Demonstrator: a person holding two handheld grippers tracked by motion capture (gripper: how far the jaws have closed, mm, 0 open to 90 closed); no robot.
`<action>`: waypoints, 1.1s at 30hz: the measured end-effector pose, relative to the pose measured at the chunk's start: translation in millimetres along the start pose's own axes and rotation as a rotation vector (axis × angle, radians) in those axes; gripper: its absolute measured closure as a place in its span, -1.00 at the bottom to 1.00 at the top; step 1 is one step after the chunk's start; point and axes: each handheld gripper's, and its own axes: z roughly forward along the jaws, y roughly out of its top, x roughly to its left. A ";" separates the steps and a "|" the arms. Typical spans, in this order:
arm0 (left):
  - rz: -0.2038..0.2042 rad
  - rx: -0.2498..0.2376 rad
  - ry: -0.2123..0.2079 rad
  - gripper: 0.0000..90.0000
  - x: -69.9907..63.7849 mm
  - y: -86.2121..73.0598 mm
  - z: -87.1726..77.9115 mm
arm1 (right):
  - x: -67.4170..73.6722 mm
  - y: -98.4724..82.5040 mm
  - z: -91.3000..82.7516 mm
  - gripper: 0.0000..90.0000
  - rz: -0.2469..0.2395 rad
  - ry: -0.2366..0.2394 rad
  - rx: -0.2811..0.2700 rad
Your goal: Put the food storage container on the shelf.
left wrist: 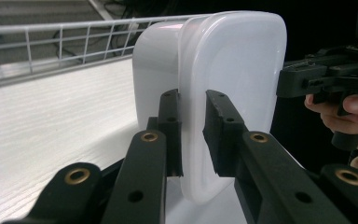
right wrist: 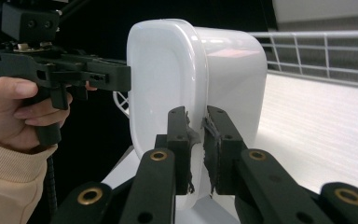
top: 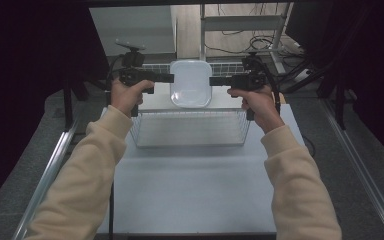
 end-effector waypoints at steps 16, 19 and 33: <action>-0.309 0.054 -0.154 0.68 53.2 24.3 33.3 | -43.2 32.3 28.2 0.61 0.300 -0.031 0.089; -0.362 0.062 -0.175 0.64 64.1 23.5 41.9 | -52.5 33.3 36.2 0.53 0.389 -0.044 0.100; -0.161 -0.029 -0.006 -0.23 36.9 16.5 23.2 | -33.2 30.1 27.8 -0.36 0.334 -0.099 -0.048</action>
